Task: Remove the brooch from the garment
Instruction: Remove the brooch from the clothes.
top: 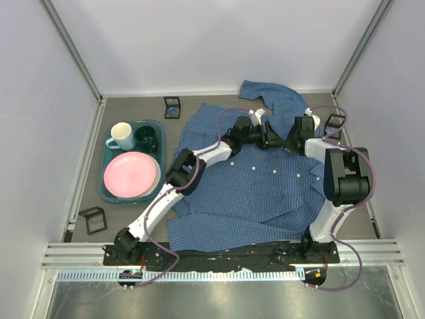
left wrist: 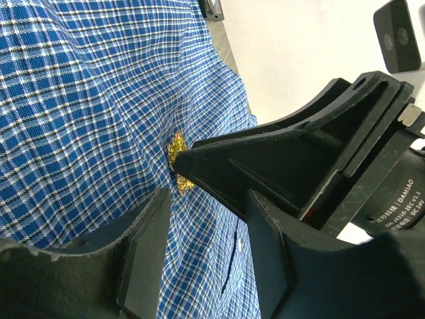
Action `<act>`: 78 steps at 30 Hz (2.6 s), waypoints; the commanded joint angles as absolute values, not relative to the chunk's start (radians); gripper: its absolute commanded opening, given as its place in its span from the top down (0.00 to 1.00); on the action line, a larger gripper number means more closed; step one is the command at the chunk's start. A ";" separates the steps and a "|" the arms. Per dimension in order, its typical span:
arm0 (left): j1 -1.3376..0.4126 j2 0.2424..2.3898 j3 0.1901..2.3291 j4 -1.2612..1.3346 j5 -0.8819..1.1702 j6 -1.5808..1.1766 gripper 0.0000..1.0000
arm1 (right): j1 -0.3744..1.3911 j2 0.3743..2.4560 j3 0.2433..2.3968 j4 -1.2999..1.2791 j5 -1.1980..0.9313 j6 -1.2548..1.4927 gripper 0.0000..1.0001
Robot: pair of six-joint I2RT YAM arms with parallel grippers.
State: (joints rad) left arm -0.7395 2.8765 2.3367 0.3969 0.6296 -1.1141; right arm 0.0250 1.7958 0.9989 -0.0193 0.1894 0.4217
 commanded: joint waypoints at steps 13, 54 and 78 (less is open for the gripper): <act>-0.724 2.780 2.281 0.525 0.681 -1.138 0.36 | 0.031 1.879 1.081 -0.092 0.072 0.410 0.51; -0.716 2.758 2.247 0.592 0.709 -1.152 0.29 | 0.095 1.990 1.224 -0.218 0.144 0.380 0.46; -0.718 2.643 2.276 0.177 0.638 -0.879 0.60 | -0.103 1.773 0.864 0.251 -0.215 0.632 0.71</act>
